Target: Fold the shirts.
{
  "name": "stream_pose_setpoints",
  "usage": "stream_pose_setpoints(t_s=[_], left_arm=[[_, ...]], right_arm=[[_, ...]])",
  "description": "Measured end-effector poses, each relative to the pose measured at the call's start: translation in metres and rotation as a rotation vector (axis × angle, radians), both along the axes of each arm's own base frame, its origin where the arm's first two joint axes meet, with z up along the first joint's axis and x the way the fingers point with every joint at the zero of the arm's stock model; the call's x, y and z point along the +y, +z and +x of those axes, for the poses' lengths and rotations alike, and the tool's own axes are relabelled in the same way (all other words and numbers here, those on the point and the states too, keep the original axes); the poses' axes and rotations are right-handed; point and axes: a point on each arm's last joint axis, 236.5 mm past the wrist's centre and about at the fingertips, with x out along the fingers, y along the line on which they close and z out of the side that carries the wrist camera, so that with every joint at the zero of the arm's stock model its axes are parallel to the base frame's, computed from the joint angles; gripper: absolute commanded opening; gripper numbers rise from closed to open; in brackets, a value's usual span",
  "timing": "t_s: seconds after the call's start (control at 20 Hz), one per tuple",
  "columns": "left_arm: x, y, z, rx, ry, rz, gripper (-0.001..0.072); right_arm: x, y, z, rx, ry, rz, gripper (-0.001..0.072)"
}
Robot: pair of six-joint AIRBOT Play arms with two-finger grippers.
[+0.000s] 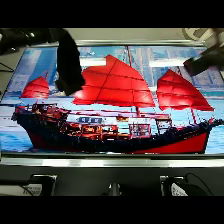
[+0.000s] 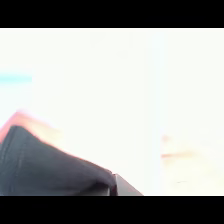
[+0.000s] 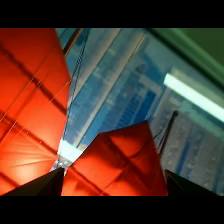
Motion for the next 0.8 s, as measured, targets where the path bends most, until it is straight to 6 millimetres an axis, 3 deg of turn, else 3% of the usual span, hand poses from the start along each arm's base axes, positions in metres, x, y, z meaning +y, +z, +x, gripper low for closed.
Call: stream_pose_setpoints(t_s=[0.1,0.15,0.2,0.3,0.35,0.45,0.65,0.8], left_arm=[[-0.025,0.063,-0.066,-0.139,-0.074,-0.004,0.0021],[-0.031,0.084,-0.095,-0.192,-0.09,0.011,0.0021],[-0.033,0.094,-0.116,-0.214,-0.089,0.03,0.0021],[-0.03,0.083,-0.139,-0.17,-0.075,0.103,0.0021],[-0.028,0.065,-0.143,-0.117,-0.066,0.148,0.0021],[-0.024,0.004,-0.141,0.042,-0.057,0.251,0.0021],[-0.019,-0.159,-0.141,0.399,-0.056,0.411,0.0021],[-0.007,-0.256,-0.164,0.606,-0.054,0.491,0.0022]], right_arm=[[-0.002,0.066,-0.035,-0.164,-0.018,-0.046,0.0669],[-0.002,0.094,-0.056,-0.231,-0.027,-0.066,0.0669],[-0.002,0.111,-0.077,-0.268,-0.037,-0.077,0.0669],[0.0,0.118,-0.109,-0.254,-0.046,-0.069,0.0669],[0.002,0.107,-0.121,-0.194,-0.047,-0.056,0.0669],[0.004,0.063,-0.135,-0.009,-0.045,-0.03,0.067],[0.01,-0.062,-0.138,0.408,-0.024,0.032,0.0702],[0.027,-0.165,-0.139,0.677,0.013,0.132,0.071]])
